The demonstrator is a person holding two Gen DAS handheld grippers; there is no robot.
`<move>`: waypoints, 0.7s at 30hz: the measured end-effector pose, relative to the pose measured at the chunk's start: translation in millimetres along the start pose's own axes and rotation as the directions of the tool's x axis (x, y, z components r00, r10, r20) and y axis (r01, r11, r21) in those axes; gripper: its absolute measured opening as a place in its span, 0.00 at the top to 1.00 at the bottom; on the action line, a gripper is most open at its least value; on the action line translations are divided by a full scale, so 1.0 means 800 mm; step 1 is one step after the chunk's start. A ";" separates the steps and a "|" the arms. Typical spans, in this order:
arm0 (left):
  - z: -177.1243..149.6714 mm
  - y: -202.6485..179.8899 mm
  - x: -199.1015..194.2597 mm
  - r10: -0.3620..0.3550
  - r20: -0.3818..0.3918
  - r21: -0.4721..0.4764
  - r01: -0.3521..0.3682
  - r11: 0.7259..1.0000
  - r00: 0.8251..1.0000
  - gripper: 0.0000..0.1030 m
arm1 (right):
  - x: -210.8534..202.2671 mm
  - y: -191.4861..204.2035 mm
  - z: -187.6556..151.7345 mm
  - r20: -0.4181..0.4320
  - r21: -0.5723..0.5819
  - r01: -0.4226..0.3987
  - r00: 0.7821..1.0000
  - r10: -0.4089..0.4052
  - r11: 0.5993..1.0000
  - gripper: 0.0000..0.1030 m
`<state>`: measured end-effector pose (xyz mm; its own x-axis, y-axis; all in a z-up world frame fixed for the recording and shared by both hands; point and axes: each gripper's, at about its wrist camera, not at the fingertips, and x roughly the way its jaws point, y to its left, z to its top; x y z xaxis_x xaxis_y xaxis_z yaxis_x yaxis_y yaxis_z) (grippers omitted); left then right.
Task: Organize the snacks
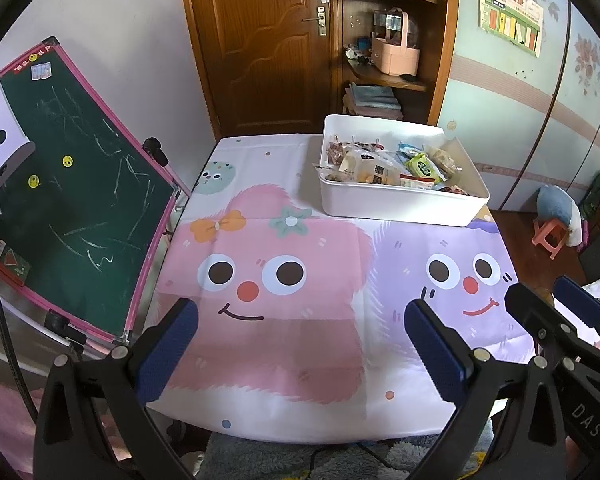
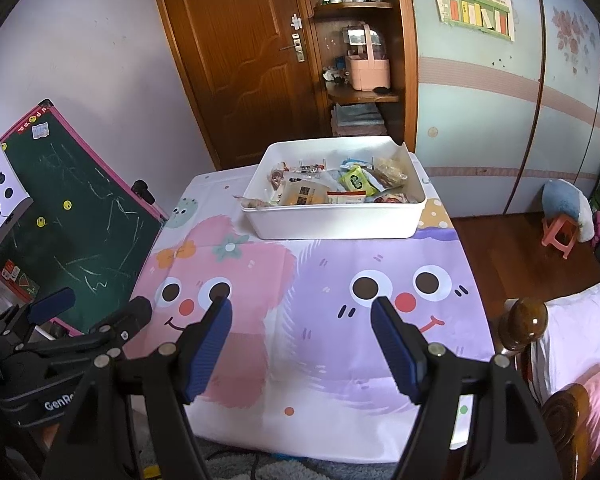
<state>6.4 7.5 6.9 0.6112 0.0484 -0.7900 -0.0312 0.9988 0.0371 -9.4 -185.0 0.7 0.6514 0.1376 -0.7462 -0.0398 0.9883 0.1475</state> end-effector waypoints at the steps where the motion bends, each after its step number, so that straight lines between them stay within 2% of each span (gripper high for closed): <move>1: 0.000 0.000 0.000 0.002 0.001 0.000 -0.002 1.000 1.000 0.01 | 0.000 0.000 0.000 -0.001 0.000 -0.001 1.000 0.001 1.000 0.30; 21: -0.011 0.002 0.012 0.007 -0.021 0.004 -0.007 1.000 1.000 0.01 | 0.007 -0.001 -0.008 -0.017 0.006 0.000 1.000 0.000 1.000 0.30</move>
<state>5.2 9.3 -6.1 0.5945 0.0558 -0.8021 -0.0327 0.9984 0.0452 -10.3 -184.5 -8.0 0.6385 0.1388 -0.7570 -0.0355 0.9879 0.1512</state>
